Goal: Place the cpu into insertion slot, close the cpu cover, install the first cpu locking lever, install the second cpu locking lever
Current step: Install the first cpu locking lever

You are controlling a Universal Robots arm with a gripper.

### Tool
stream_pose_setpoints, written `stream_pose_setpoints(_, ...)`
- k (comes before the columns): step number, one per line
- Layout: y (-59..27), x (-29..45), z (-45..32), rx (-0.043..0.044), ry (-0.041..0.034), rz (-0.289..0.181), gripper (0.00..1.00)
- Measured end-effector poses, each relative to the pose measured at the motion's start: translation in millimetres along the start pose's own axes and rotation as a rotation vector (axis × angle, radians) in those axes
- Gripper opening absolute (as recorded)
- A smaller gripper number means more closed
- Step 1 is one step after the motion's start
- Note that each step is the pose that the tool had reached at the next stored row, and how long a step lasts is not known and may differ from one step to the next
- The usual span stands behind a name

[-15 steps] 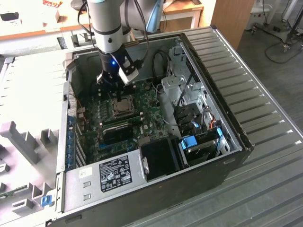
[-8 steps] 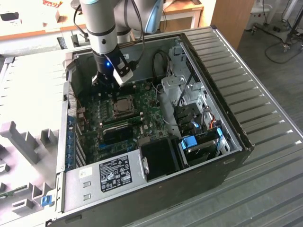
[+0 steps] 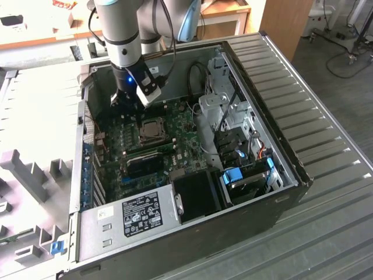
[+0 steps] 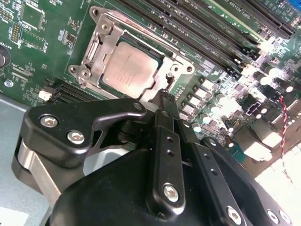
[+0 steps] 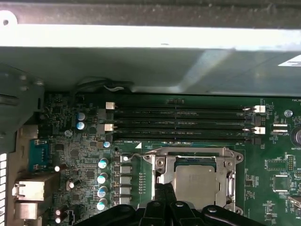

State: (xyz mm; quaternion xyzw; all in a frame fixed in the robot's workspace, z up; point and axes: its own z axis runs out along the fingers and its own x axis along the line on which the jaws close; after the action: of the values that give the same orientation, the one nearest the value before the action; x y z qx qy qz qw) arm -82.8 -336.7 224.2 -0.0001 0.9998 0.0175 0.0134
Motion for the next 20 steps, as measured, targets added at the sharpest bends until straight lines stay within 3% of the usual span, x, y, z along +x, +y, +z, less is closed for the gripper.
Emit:
stream_pose_setpoints(8, 0.1, 11.7, -0.2, 0.0, -0.0012, 0.0, 0.1)
stream_pose_setpoints(14, 0.0, 12.1, -1.6, 0.0002, -0.0012, 0.0, 0.1)
stream_pose_setpoints(20, 0.3, 11.9, -8.8, 0.0, -0.0013, 0.0, 0.1)
